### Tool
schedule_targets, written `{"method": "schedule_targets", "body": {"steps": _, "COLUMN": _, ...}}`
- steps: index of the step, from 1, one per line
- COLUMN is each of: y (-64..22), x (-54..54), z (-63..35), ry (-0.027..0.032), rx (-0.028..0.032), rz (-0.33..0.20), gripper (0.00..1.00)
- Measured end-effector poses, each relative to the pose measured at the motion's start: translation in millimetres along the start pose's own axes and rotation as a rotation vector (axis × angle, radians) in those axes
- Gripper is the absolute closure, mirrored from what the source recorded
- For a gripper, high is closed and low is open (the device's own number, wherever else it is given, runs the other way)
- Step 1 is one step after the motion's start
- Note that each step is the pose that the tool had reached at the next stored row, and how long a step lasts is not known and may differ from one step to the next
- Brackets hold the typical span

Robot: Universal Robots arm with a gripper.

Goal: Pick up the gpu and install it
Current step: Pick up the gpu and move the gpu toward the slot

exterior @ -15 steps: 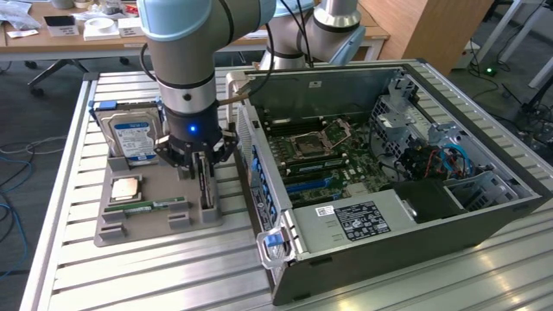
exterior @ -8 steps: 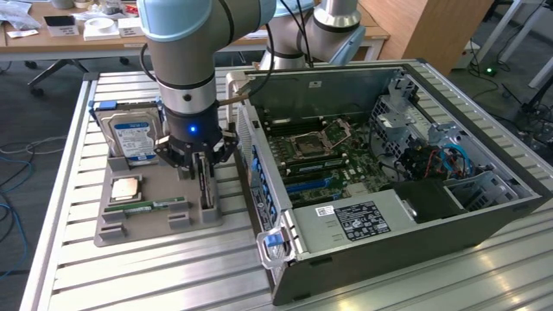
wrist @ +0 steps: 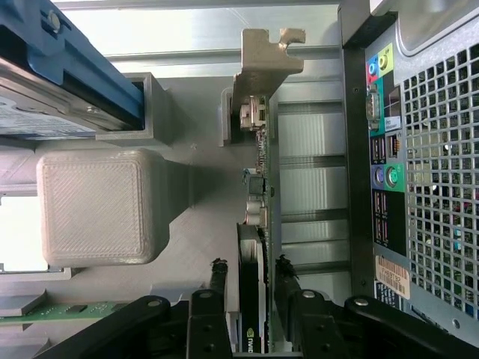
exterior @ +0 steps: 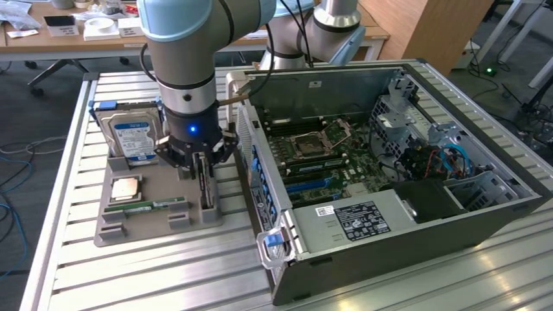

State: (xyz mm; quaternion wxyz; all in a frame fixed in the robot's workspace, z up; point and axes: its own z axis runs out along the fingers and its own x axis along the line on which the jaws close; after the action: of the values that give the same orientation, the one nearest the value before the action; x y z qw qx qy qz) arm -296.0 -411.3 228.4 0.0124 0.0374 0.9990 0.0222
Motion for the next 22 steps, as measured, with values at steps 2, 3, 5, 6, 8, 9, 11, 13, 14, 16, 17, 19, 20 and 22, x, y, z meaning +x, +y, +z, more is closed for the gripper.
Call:
{"method": "schedule_targets", "body": {"steps": 2, "y": 0.0, "x": 0.0, "z": 0.0, "ry": 0.0000, "rx": 0.0000, "rz": 0.000, "gripper": 0.60}}
{"method": "schedule_targets", "body": {"steps": 3, "y": 0.0, "x": 0.0, "z": 0.0, "ry": 0.0000, "rx": 0.0000, "rz": 0.000, "gripper": 0.67}}
{"method": "schedule_targets", "body": {"steps": 5, "y": 0.0, "x": 0.0, "z": 0.0, "ry": 0.0000, "rx": 0.0000, "rz": 0.000, "gripper": 0.67}}
{"method": "schedule_targets", "body": {"steps": 6, "y": 0.0, "x": 0.0, "z": 0.0, "ry": 0.0000, "rx": 0.0000, "rz": 0.000, "gripper": 0.67}}
{"method": "schedule_targets", "body": {"steps": 8, "y": 0.0, "x": 0.0, "z": 0.0, "ry": 0.0000, "rx": 0.0000, "rz": 0.000, "gripper": 0.67}}
{"method": "schedule_targets", "body": {"steps": 9, "y": 0.0, "x": 0.0, "z": 0.0, "ry": 0.0000, "rx": 0.0000, "rz": 0.000, "gripper": 0.67}}
{"method": "schedule_targets", "body": {"steps": 11, "y": 0.0, "x": 0.0, "z": 0.0, "ry": 0.0000, "rx": 0.0000, "rz": 0.000, "gripper": 0.67}}
{"method": "schedule_targets", "body": {"steps": 13, "y": 0.0, "x": 0.0, "z": 0.0, "ry": 0.0001, "rx": 0.0001, "rz": 0.000, "gripper": 0.69}}
{"method": "schedule_targets", "body": {"steps": 14, "y": 0.0, "x": 0.0, "z": 0.0, "ry": 0.0000, "rx": 0.0001, "rz": 0.000, "gripper": 0.74}}
{"method": "schedule_targets", "body": {"steps": 16, "y": 0.0, "x": 0.0, "z": 0.0, "ry": 0.0000, "rx": 0.0000, "rz": 0.000, "gripper": 0.74}}
{"method": "schedule_targets", "body": {"steps": 17, "y": 0.0, "x": 0.0, "z": 0.0, "ry": 0.0000, "rx": 0.0000, "rz": 0.000, "gripper": 0.74}}
{"method": "schedule_targets", "body": {"steps": 19, "y": 0.0, "x": 0.0, "z": 0.0, "ry": 0.0001, "rx": 0.0000, "rz": 0.000, "gripper": 0.74}}
{"method": "schedule_targets", "body": {"steps": 20, "y": 0.0, "x": 0.0, "z": 0.0, "ry": 0.0000, "rx": 0.0001, "rz": 0.000, "gripper": 0.74}}
{"method": "schedule_targets", "body": {"steps": 22, "y": 0.0, "x": 0.0, "z": 0.0, "ry": 0.0000, "rx": 0.0000, "rz": 0.000, "gripper": 0.74}}
